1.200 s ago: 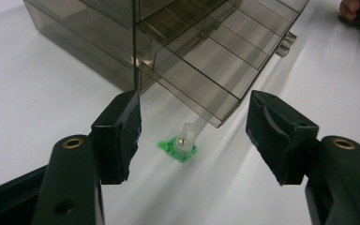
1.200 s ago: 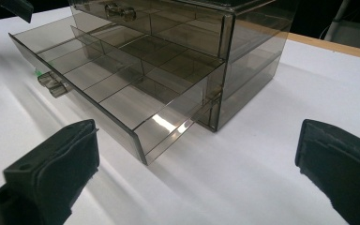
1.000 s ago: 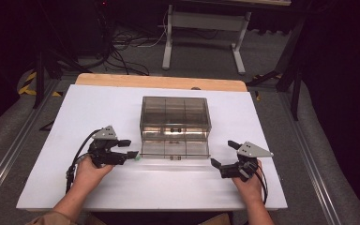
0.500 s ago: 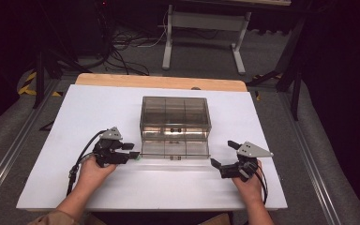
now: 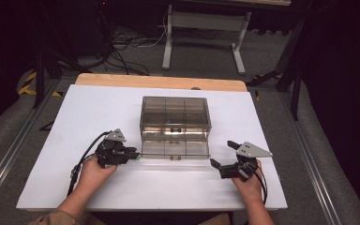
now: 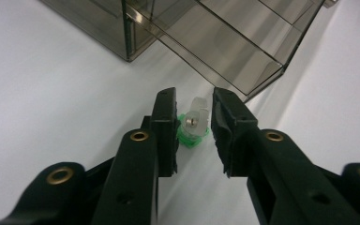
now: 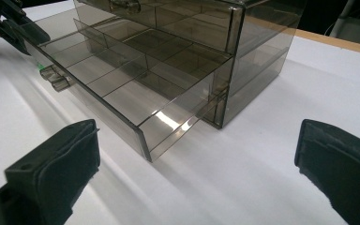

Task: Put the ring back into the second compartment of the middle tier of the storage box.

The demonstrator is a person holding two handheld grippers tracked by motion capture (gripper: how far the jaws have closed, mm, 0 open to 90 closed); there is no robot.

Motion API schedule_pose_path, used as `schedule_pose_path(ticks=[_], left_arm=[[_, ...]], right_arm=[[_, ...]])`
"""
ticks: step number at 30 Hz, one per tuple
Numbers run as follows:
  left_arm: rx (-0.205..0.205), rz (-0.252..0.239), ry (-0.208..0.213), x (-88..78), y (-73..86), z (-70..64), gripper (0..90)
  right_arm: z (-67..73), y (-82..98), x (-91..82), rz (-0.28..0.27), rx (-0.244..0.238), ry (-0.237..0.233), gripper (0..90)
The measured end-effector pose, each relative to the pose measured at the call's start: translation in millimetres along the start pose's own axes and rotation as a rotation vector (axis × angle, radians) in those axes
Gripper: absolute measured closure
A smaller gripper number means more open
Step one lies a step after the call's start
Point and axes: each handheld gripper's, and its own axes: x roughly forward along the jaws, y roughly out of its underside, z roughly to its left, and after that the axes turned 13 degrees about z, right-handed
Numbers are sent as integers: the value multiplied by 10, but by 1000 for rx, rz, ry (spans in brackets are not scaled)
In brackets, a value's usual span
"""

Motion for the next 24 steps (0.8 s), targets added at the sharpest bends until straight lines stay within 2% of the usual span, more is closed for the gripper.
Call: schedule_pose_path(ticks=[3,5,6,12,17,24], left_arm=[[4,7,1,8,-5,-12,795],[5,5,-8,3,-6,-17,802],[7,3,-8,-13,-7,-20,852],[10,10,-24,-23,-14,-40,856],[14,-6,-44,-92,-20,-60,856],[5,-20,-41,-153,-23,-73,856]], right_arm=[[2,0,4,6,-2,4,9],[2,0,5,6,-2,4,9],[0,0,4,5,-3,5,9],[2,0,5,8,-4,6,9],[2,0,5,9,-5,7,9],[3,0,5,7,-6,9,8]])
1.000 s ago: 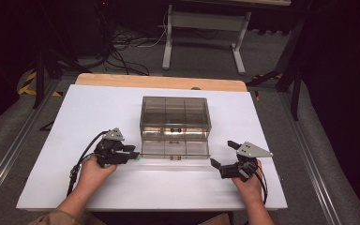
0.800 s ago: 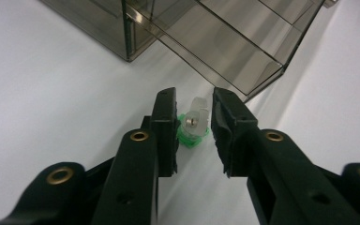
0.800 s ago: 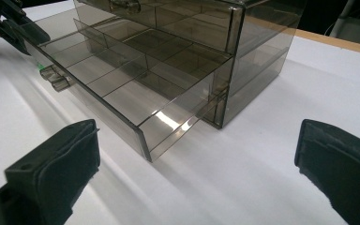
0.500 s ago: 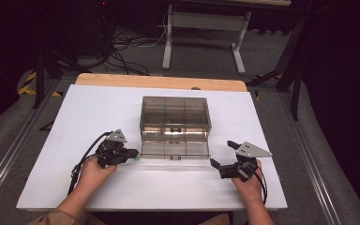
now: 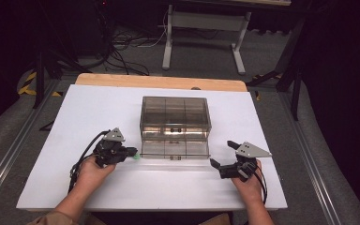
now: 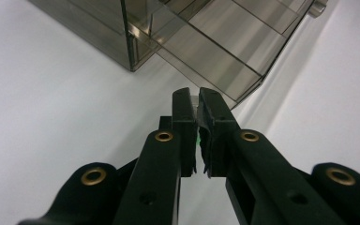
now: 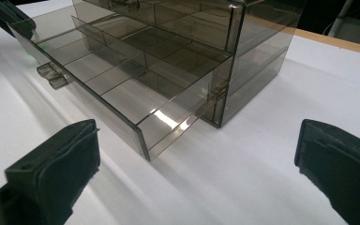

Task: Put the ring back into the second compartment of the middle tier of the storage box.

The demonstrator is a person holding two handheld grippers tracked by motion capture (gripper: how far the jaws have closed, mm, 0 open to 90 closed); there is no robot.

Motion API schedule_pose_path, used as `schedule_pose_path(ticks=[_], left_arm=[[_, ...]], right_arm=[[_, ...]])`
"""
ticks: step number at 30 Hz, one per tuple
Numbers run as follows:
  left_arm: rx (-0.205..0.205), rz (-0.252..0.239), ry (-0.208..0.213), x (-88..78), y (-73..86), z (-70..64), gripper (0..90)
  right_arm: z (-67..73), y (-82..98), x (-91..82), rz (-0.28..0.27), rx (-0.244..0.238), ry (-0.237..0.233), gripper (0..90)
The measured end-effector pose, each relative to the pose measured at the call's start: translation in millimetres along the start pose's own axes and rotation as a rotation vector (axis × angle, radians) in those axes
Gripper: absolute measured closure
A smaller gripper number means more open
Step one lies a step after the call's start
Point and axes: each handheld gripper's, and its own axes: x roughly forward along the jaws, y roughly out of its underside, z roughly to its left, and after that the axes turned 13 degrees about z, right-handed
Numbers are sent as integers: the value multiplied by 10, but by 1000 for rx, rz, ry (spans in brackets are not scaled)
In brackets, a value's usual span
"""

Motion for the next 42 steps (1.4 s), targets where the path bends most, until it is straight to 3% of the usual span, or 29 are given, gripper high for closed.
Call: schedule_pose_path(ticks=[22,42], left_arm=[[1,-50,-43,-232,-38,-35,857],[4,-126,-23,-430,-137,-75,857]], right_arm=[[3,0,8,3,-1,3,8],[4,0,7,3,-3,1,9]])
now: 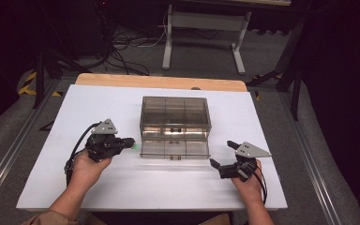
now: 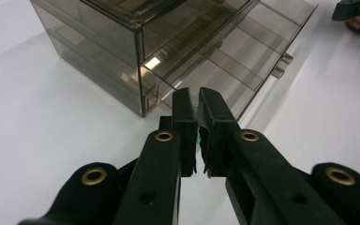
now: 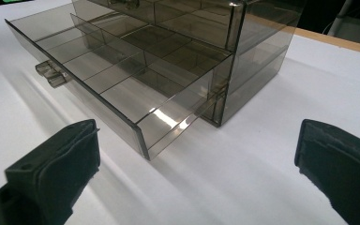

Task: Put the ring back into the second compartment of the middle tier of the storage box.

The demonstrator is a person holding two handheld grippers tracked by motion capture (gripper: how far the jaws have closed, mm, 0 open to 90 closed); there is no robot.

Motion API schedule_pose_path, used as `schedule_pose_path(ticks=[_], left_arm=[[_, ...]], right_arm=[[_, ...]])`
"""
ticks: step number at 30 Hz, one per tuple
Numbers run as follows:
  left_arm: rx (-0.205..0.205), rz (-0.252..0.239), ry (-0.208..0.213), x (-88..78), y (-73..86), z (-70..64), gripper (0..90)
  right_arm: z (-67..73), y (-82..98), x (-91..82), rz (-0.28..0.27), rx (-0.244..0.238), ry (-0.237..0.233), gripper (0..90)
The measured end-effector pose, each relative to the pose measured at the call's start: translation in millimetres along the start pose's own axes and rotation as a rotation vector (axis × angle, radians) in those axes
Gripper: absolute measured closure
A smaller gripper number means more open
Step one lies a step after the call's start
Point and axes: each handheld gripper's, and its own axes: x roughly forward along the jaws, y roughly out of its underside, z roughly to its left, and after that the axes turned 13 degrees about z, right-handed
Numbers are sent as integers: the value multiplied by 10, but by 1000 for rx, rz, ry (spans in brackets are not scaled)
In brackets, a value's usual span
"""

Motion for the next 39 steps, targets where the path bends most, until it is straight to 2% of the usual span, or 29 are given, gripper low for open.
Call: schedule_pose_path(ticks=[8,17,18,19,22,39], left_arm=[[4,-26,13,-32,-87,-37,857],[10,-51,40,32,-208,-125,857],[19,-51,33,33,-222,-126,857],[12,-54,47,46,-239,-142,857],[27,-55,46,81,-297,-169,857],[25,-58,101,376,-519,-307,857]], right_arm=[[6,-1,7,3,-10,1,8],[14,-3,9,4,-17,-1,8],[15,-3,10,5,-18,-1,8],[16,-3,11,5,-18,-2,9],[14,-3,8,4,-17,-2,9],[25,-5,13,7,-24,-5,8]])
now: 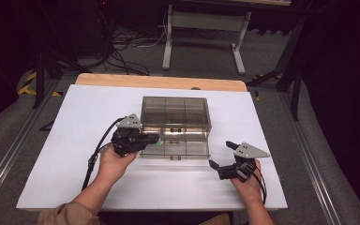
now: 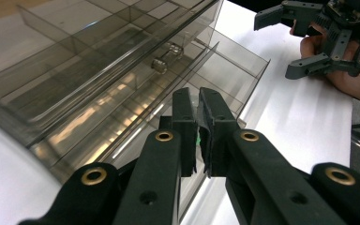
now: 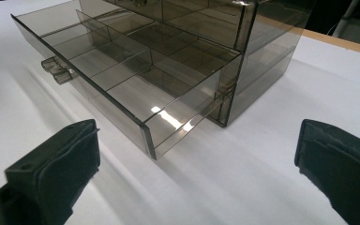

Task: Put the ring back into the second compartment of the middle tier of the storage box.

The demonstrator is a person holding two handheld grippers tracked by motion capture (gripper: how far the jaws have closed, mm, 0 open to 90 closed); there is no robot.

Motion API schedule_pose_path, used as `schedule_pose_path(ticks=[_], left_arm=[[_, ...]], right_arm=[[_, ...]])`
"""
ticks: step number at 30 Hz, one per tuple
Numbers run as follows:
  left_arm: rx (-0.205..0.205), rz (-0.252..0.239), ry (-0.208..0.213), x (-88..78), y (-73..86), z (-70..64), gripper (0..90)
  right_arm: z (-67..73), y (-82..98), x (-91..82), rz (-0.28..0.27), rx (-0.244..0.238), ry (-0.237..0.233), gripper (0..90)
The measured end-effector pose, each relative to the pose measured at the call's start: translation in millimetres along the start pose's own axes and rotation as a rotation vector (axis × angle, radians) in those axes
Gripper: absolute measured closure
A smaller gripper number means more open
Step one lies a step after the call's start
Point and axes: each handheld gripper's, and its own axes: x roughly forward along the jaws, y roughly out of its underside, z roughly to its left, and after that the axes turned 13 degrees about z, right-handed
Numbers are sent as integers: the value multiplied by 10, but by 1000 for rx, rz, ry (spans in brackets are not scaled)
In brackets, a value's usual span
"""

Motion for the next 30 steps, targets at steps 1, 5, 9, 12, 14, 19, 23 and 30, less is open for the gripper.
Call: schedule_pose_path(ticks=[1,5,9,12,14,19,23,30], left_arm=[[-1,3,1,23,-12,-11,857],[11,14,-6,101,-56,-41,857],[12,23,-7,179,-89,-60,856],[13,30,-8,232,-108,-76,856],[15,31,-11,256,-117,-86,856],[21,33,-13,321,-145,-108,855],[26,46,-20,386,-171,-127,855],[32,58,-31,479,-213,-150,854]], right_arm=[[1,0,0,0,-1,0,9],[3,-1,3,0,-4,-1,9],[-2,0,-1,-1,1,-6,9],[-4,1,-2,-3,3,-8,9],[-4,1,-2,-1,1,-7,9],[-4,1,0,-2,3,-8,9],[-6,2,-1,-2,3,-7,9],[-8,2,-2,-2,4,-8,8]])
